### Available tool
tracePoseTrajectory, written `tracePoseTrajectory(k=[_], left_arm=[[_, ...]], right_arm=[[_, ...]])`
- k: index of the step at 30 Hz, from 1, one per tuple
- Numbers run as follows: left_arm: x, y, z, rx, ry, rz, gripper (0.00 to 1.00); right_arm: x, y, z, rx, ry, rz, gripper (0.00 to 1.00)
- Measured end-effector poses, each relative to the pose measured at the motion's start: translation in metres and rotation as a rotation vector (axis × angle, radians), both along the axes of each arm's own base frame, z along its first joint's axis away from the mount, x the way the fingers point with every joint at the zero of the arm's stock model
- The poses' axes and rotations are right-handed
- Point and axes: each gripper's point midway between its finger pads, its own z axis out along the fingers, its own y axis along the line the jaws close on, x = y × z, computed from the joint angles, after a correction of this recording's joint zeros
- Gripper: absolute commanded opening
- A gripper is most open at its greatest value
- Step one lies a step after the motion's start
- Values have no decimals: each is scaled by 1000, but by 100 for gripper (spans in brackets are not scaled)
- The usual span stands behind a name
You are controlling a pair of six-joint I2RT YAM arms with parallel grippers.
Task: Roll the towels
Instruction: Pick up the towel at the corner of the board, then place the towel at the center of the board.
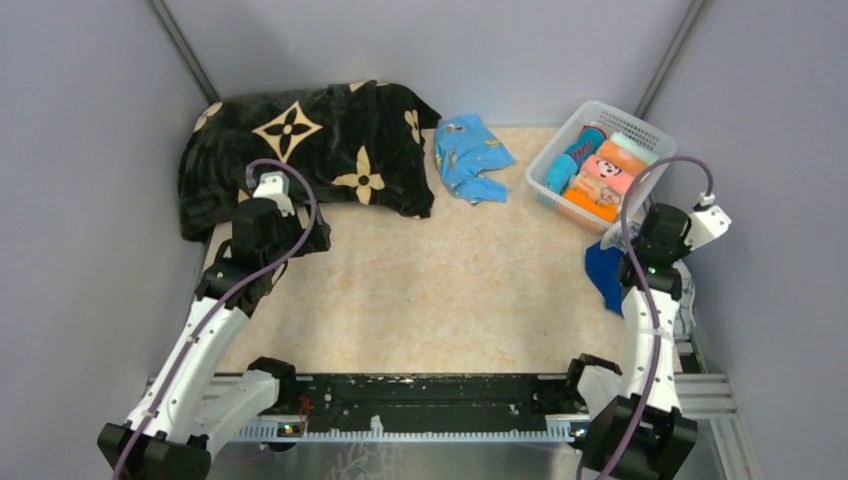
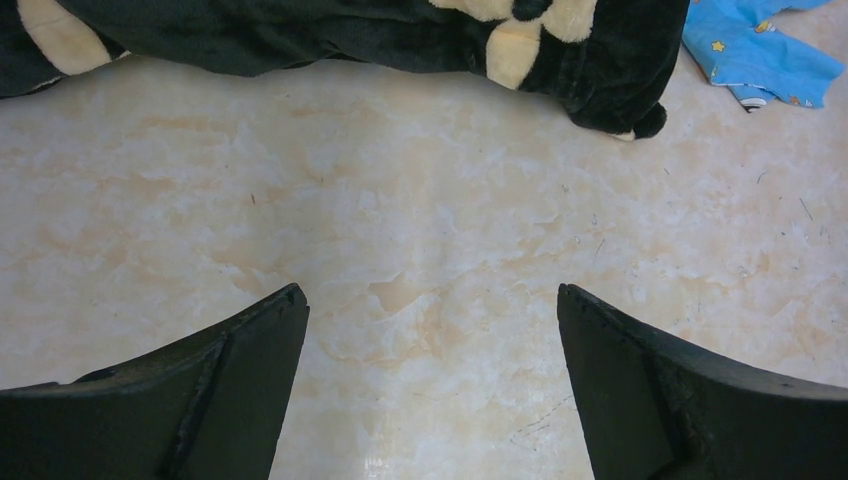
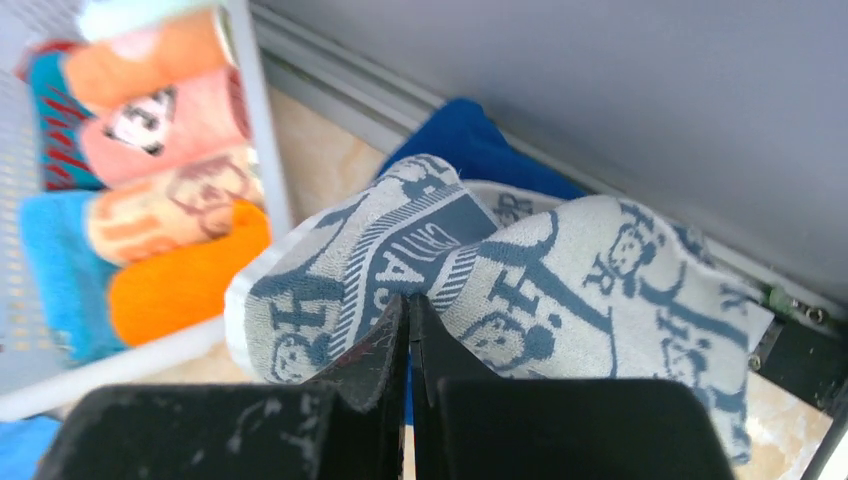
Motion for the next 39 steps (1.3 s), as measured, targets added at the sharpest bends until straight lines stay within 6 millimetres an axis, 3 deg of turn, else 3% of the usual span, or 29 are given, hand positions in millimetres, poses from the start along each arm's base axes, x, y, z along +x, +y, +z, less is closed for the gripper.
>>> tracePoseTrajectory(k=[5, 8, 10, 13, 18, 22, 26, 31, 35, 39], left_arm=[[2, 5, -2, 1, 8, 16, 99], [3, 10, -2, 0, 9, 33, 99], [3, 12, -2, 0, 9, 41, 99], [4, 14, -2, 0, 8, 47, 99], [3, 13, -1, -3, 3, 44, 99], [2, 13, 2, -7, -8, 43, 99], [0, 14, 6, -10, -21, 46, 99], [0, 17, 9, -10, -31, 56, 99], [0, 18, 8, -9, -31, 61, 99], [0, 20, 7, -7, -27, 66, 99]], right_arm=[[3, 9, 62, -60, -79, 65, 0], [13, 36, 107, -96, -131, 180, 0], [22, 64, 143, -116, -186, 284, 0], [31, 122, 194, -126, -288, 490, 0], [36, 222, 229, -115, -344, 795, 0], [42, 311, 226, -131, -300, 1011, 0], [57, 395, 195, -156, -212, 1166, 0], [64, 486, 133, -156, -79, 1352, 26], [62, 532, 91, -118, 15, 1480, 41], [54, 539, 57, -117, 109, 1547, 50]])
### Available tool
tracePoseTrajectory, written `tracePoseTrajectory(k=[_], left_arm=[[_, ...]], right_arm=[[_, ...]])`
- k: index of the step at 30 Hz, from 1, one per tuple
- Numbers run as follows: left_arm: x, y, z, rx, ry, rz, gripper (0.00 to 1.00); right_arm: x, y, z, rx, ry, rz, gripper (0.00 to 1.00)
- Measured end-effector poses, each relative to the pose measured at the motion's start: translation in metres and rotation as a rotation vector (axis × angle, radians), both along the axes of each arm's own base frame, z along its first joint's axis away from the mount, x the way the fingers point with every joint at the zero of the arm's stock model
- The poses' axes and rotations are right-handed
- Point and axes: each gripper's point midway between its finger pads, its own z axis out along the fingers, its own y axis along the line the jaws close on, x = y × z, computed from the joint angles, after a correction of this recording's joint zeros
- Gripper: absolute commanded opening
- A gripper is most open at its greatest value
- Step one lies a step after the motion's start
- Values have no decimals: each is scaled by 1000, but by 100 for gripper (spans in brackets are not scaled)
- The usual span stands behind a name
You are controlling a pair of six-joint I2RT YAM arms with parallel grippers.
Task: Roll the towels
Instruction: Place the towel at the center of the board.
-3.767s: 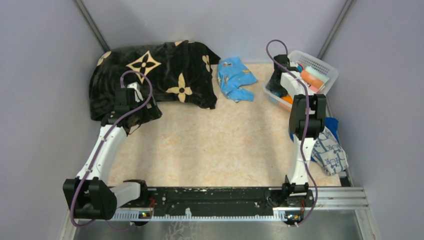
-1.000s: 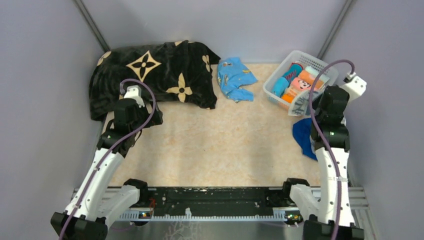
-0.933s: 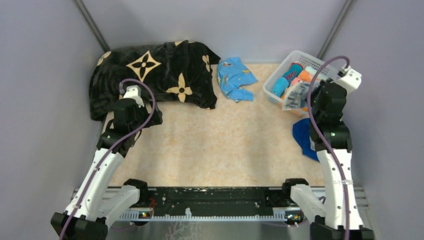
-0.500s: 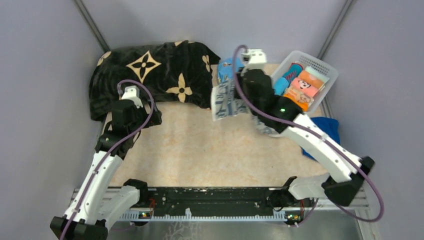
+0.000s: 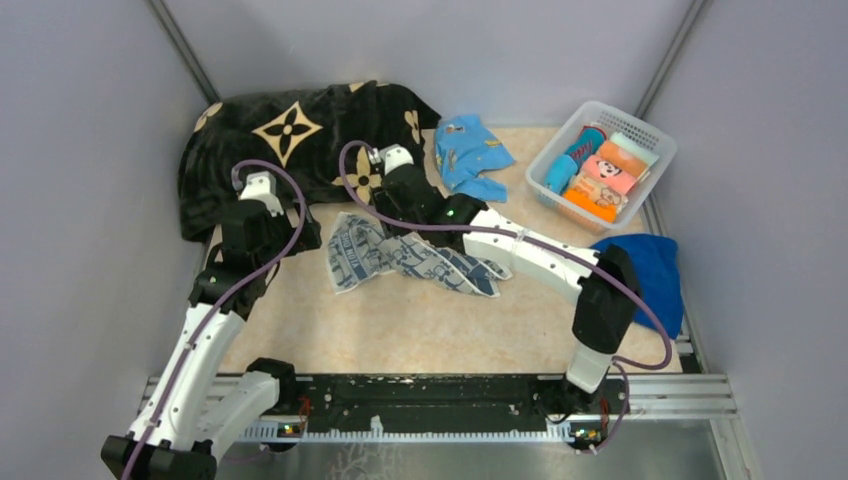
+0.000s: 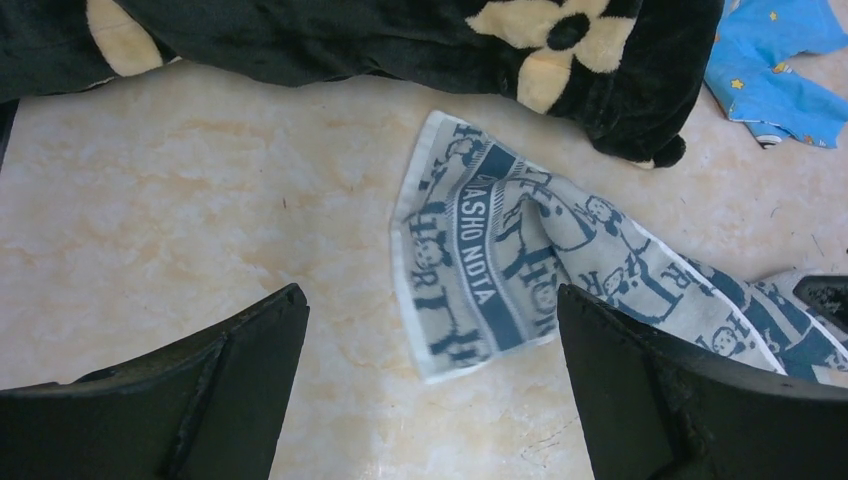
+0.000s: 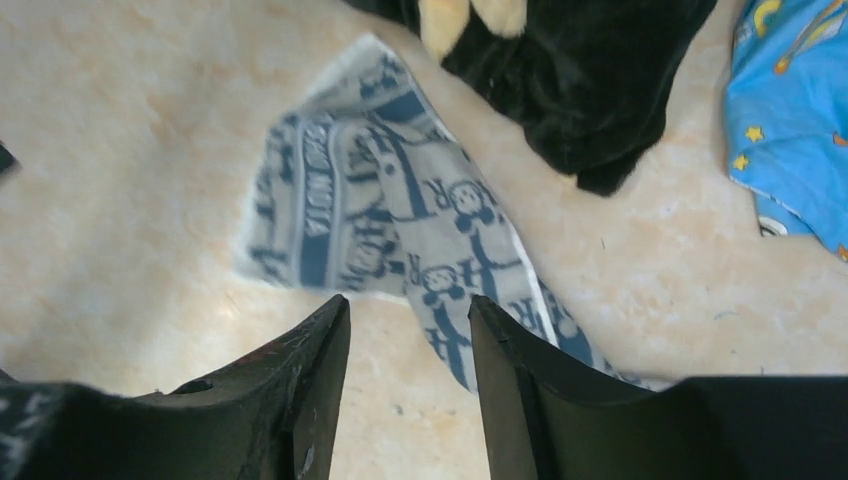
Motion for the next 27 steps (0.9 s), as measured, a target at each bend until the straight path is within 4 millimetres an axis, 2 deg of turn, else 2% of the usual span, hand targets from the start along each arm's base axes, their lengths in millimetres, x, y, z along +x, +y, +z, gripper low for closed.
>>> tracePoseTrajectory(k=[3, 4, 5, 10, 13, 17, 22, 27], left_arm=[[1, -1, -2, -2, 9, -2, 99], [2, -3, -4, -6, 17, -8, 99], [3, -4, -7, -11, 27, -13, 99], [8, -19, -31, -63, 121, -46, 99], [10, -27, -47, -107, 187, -47, 99], [9, -31, -77, -151, 290, -11, 99], [-4, -26, -130, -170, 477, 70, 97], [-11, -25, -161, -180, 597, 127, 85]], right_arm=[[-6, -16, -20, -34, 34, 8, 51], [-11, -38, -35, -60, 69, -4, 52], [-12, -40, -36, -63, 72, -5, 53], [-20, -120, -72, -108, 140, -100, 55], [-36, -152, -92, -133, 176, -122, 54], [-54, -172, -121, -153, 238, -116, 52], [-76, -194, -163, -200, 331, -116, 51], [-79, -195, -171, -199, 336, -103, 51]])
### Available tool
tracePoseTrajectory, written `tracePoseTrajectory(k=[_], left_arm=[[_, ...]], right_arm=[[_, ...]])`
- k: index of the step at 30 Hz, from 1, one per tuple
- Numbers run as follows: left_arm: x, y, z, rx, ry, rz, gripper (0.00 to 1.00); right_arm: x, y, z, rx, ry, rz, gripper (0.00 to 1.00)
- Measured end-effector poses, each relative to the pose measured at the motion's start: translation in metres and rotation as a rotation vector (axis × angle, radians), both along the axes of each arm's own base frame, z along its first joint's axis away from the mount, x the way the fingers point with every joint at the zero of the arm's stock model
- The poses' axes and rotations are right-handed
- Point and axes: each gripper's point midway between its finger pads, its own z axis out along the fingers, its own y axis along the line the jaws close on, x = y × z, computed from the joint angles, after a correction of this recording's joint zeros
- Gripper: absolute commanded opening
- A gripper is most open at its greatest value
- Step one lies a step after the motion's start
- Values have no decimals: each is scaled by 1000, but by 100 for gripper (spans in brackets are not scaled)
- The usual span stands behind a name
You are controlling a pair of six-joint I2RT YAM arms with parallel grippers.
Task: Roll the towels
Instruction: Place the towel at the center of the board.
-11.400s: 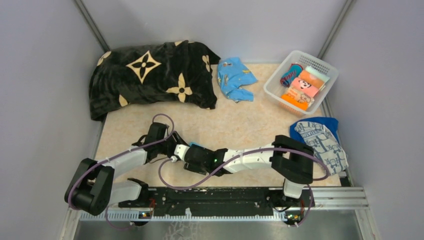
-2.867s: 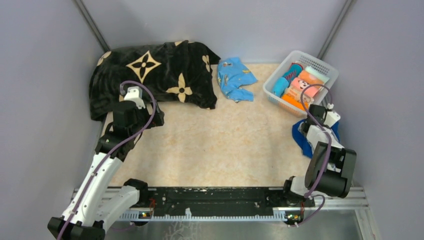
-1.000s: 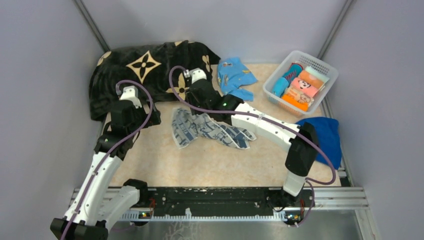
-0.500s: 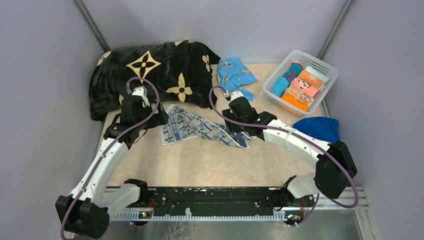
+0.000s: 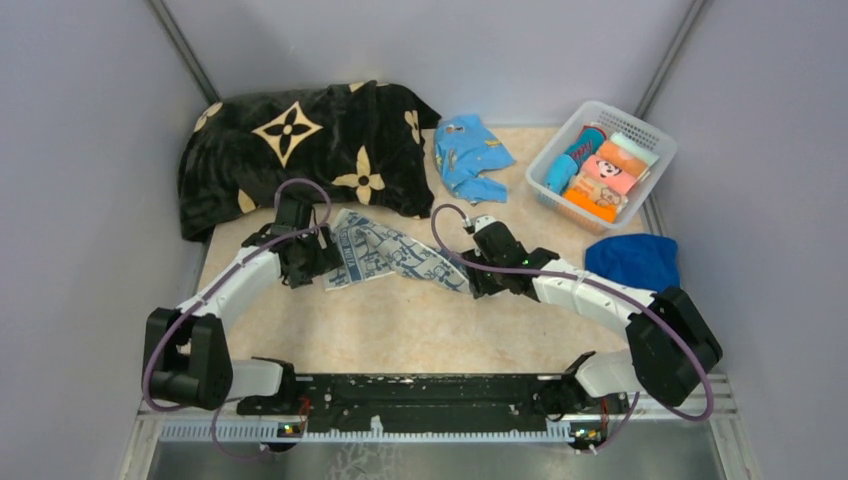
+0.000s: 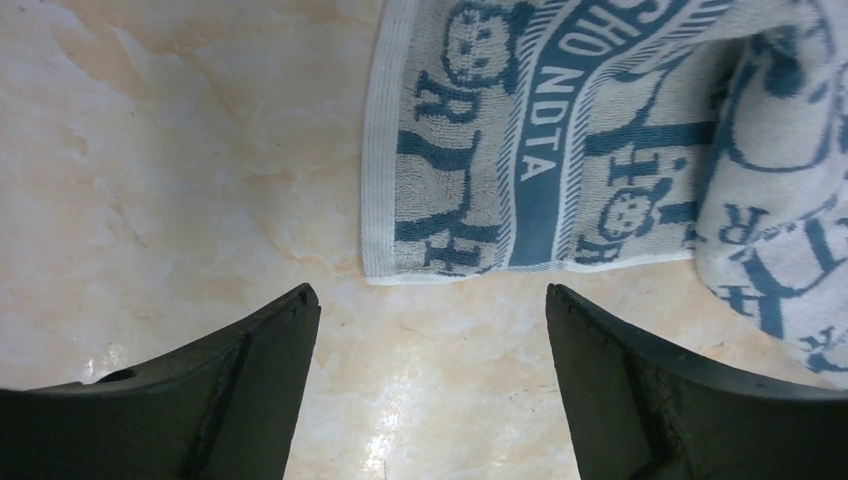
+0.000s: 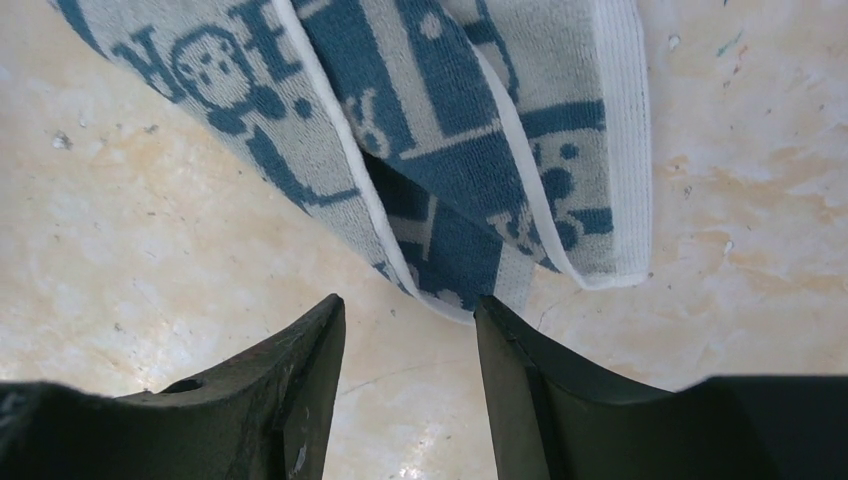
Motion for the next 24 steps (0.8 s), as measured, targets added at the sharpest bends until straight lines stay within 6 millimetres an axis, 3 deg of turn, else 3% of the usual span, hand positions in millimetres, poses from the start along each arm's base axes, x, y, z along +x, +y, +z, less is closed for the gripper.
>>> tracePoseTrajectory(k=[5, 11, 21, 24], left_arm=[[-5, 0, -24, 7, 94, 24, 67], [-13, 6, -45, 55, 173, 50, 59], [-17, 12, -54, 162, 238, 57, 48], [-16, 9, -54, 168, 248, 54, 40]], right_arm=[[9, 12, 7, 54, -39, 20, 51], [10, 19, 6, 90, -54, 41, 51], [6, 22, -2, 116, -49, 60, 51], [7, 24, -1, 127, -56, 68, 51]])
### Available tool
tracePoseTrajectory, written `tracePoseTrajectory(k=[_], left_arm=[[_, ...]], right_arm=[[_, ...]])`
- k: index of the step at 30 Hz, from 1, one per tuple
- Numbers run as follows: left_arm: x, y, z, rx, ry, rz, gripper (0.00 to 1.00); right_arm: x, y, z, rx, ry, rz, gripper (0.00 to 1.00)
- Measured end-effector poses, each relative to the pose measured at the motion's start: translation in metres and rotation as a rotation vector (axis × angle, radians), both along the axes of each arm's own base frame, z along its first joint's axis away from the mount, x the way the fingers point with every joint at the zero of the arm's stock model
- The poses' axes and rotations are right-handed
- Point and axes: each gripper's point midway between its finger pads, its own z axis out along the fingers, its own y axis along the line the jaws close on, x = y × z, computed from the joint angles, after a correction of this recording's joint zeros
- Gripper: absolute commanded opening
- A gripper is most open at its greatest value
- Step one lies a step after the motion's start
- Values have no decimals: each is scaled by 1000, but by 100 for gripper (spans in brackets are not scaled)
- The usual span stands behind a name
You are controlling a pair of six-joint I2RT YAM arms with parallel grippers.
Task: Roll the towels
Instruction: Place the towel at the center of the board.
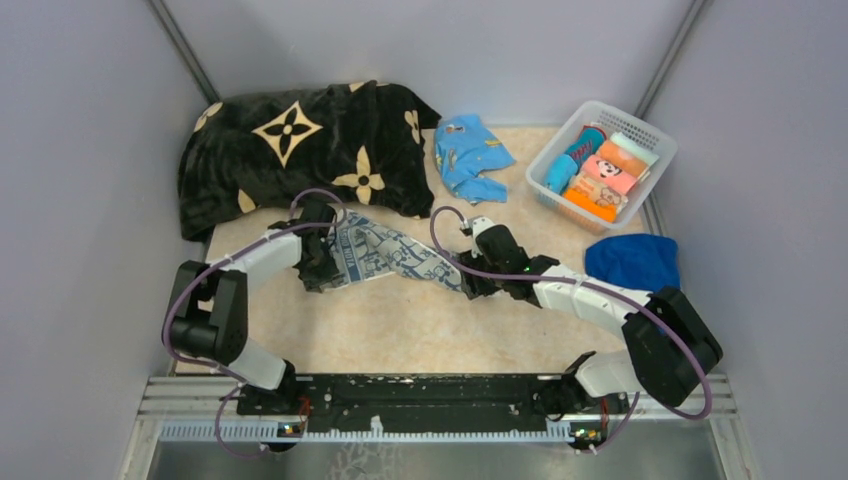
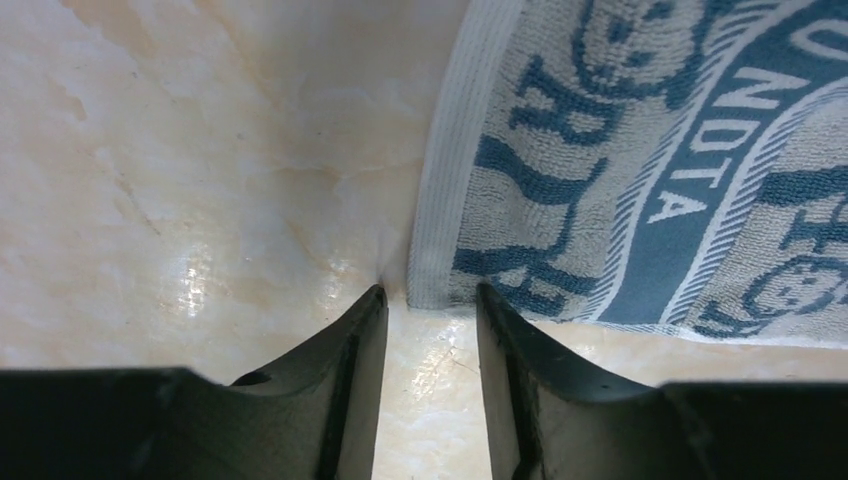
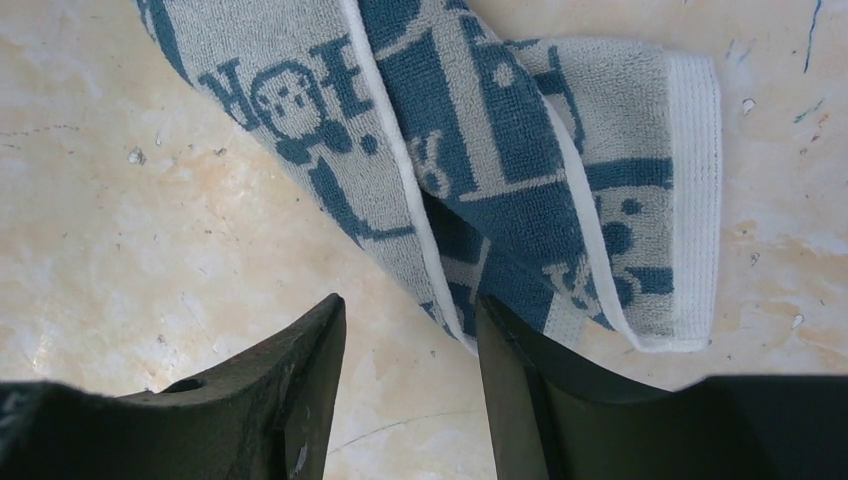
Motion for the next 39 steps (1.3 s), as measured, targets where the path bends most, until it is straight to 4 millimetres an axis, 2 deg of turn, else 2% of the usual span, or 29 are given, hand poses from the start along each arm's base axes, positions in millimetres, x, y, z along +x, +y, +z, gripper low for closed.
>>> tracePoseTrajectory(k=[4, 7, 13, 19, 21, 22, 24, 27, 30, 32, 34, 36, 39], left_arm=[[3, -4, -1, -4, -6, -4, 20], [4, -4, 0, -2, -11, -4, 0], [-2, -2, 7, 1, -17, 0, 0], [0, -1, 43, -21, -128, -1, 0], [0, -1, 46, -25, -141, -1, 0], [0, -1, 46, -26, -140, -2, 0], [-1, -1, 46, -28, -136, -3, 0], [-1, -2, 47, -32, -135, -8, 0], [-5, -1, 50, -28, -131, -14, 0], [-7, 2, 57, -20, -140, -19, 2], [-7, 5, 69, -7, -167, -23, 3], [-5, 10, 83, 10, -208, -23, 3], [-4, 17, 100, 35, -268, -22, 4]], right_arm=[[-2, 1, -2, 6, 6, 9, 51], [-3, 1, -2, 9, 9, 13, 51], [-8, -2, -6, -8, 31, 16, 53], [-10, -5, -18, -36, 62, 15, 53], [-11, -7, -26, -58, 79, 9, 52], [-11, -8, -30, -69, 88, 7, 49], [-10, -9, -33, -82, 92, 2, 35], [-3, -7, -35, -97, 88, -4, 2], [-6, -10, -34, -115, 115, -13, 0], [-9, -14, -27, -133, 129, -16, 0], [-9, -17, -10, -139, 122, -23, 0], [-2, -17, 21, -128, 90, -36, 0], [27, -15, 80, -67, 7, -77, 0]])
